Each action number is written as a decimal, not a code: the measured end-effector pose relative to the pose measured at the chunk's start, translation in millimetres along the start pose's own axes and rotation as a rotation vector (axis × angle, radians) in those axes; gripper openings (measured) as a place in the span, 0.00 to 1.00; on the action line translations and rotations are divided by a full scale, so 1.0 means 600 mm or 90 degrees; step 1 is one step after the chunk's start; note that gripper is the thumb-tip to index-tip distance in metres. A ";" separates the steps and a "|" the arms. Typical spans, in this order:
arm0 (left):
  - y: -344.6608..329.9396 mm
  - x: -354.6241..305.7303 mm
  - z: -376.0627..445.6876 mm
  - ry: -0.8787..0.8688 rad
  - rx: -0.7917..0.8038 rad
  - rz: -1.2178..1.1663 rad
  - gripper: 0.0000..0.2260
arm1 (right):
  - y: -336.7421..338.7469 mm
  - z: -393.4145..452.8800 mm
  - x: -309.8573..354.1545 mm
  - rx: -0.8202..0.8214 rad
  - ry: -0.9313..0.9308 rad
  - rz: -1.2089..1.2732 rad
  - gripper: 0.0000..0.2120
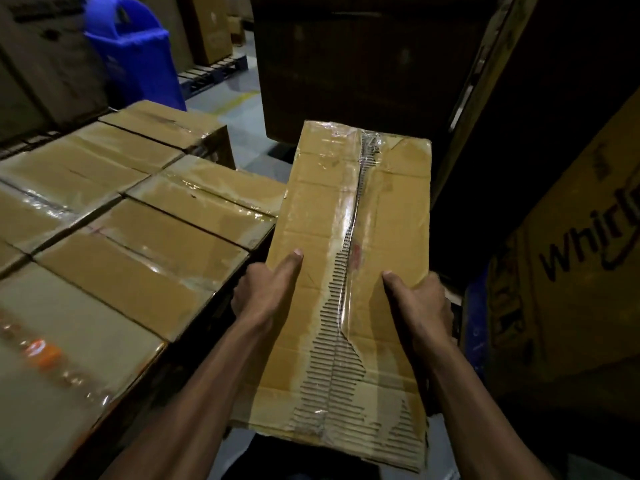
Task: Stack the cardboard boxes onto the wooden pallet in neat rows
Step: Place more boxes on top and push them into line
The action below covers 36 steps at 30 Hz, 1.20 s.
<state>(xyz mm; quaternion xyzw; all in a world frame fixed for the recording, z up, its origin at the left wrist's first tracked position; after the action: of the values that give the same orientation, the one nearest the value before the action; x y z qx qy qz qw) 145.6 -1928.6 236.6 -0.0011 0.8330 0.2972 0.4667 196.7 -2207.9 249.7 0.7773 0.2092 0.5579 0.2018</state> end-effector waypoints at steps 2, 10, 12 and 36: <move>-0.003 -0.031 0.066 -0.007 0.011 0.006 0.27 | -0.017 0.059 0.028 -0.005 -0.007 0.006 0.32; -0.004 -0.167 0.307 -0.015 0.048 0.053 0.30 | -0.047 0.262 0.153 -0.040 -0.065 -0.013 0.38; -0.012 -0.191 0.349 -0.005 0.058 0.067 0.34 | -0.045 0.302 0.172 -0.043 -0.076 -0.022 0.36; -0.184 -0.508 0.736 -0.056 0.011 0.086 0.36 | 0.008 0.941 0.395 0.123 0.022 -0.189 0.34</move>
<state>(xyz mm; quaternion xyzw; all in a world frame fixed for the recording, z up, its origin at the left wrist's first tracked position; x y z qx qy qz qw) 691.4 -1884.6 247.8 0.0722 0.8122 0.3204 0.4820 803.3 -2127.0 270.7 0.7442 0.3776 0.5124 0.2026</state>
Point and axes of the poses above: each hand's wrist, its own z-axis towards the middle knuckle, its own y-axis out of the back of the hand, x = y × z, the point moved 6 cm from there along z, towards the middle knuckle, and after that the axes turned 12 degrees about x, right-handed, at the moved point
